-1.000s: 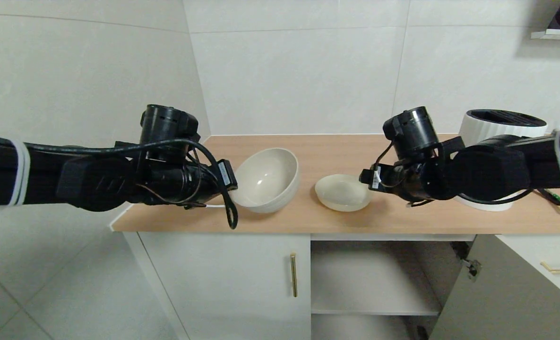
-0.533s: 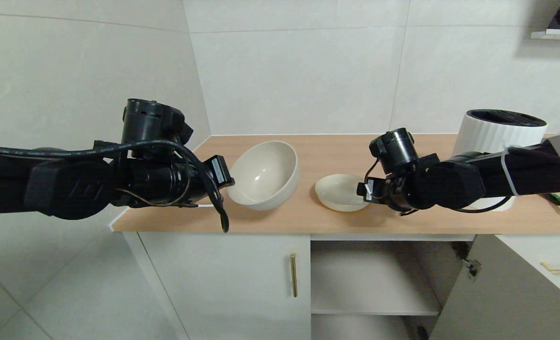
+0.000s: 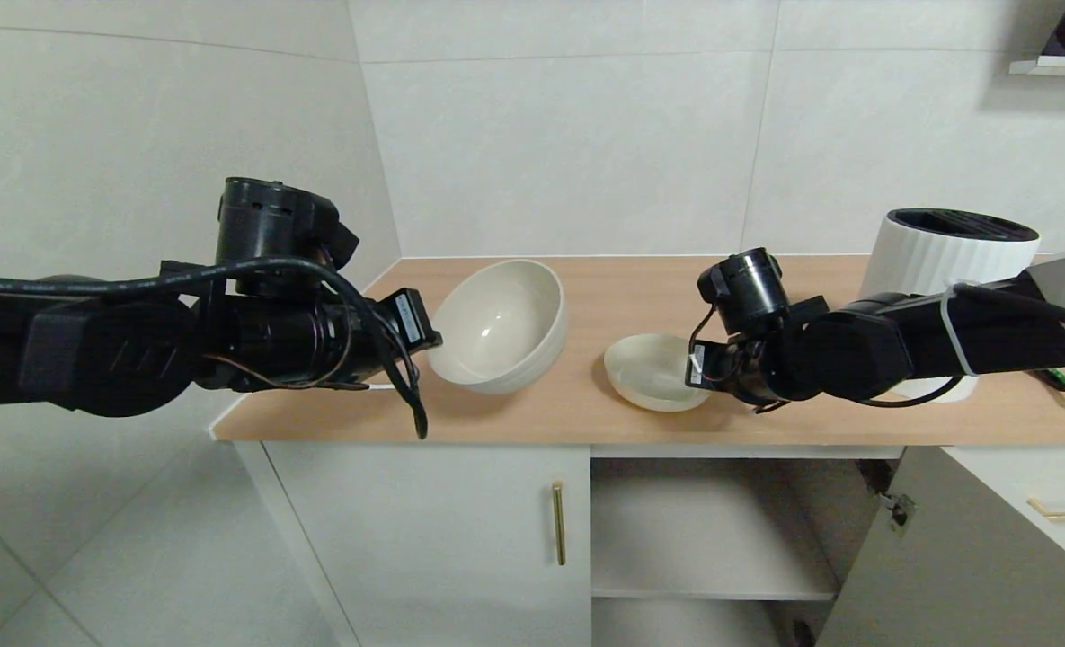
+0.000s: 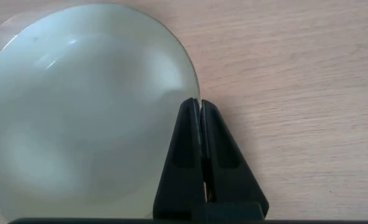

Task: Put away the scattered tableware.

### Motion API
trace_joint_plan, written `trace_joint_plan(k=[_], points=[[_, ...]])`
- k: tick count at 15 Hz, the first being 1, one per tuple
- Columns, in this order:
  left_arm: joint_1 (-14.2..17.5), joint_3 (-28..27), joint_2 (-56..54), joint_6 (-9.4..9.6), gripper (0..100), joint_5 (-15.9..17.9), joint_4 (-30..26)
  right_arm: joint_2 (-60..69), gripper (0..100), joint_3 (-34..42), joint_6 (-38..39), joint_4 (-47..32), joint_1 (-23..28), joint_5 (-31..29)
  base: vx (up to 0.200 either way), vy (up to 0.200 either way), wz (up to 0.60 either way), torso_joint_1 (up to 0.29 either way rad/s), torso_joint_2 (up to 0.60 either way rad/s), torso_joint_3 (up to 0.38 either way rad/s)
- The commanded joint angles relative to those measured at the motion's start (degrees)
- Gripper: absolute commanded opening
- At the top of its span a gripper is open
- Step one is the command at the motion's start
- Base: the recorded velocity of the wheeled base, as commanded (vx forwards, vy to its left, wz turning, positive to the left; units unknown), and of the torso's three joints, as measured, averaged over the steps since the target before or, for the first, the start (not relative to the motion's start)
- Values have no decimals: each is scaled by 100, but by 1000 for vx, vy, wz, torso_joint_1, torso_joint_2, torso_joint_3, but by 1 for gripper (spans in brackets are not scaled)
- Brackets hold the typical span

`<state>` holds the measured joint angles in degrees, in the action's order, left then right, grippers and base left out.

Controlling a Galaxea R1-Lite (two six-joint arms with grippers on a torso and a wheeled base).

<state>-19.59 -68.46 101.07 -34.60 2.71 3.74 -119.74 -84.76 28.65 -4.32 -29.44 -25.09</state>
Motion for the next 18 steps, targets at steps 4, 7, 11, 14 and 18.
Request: trace_joint_plan(k=[4,7,11,14,18], points=[[-10,149,-255,58,0,37,-5,504,0,162,132,-78,44,338,0,0,0,0,0,0],[-133,694,-712,533,0,336,-14,1453,0,715,115,-157,79,1015,0,0,0,0,0,0],[-273,1327,-1415,656,0,520,-23,2675,0,1392,62,-676,96,1885,0,0,0,0,0,0],[-317,1696,-1758,656,0,520,-40,2868,0,2007,-149,-931,211,1929,0,0,0,0,0,0],[-370,1898,-1784,656,0,512,-40,3018,0,2350,-272,-922,228,1920,0,0,0,0,0,0]])
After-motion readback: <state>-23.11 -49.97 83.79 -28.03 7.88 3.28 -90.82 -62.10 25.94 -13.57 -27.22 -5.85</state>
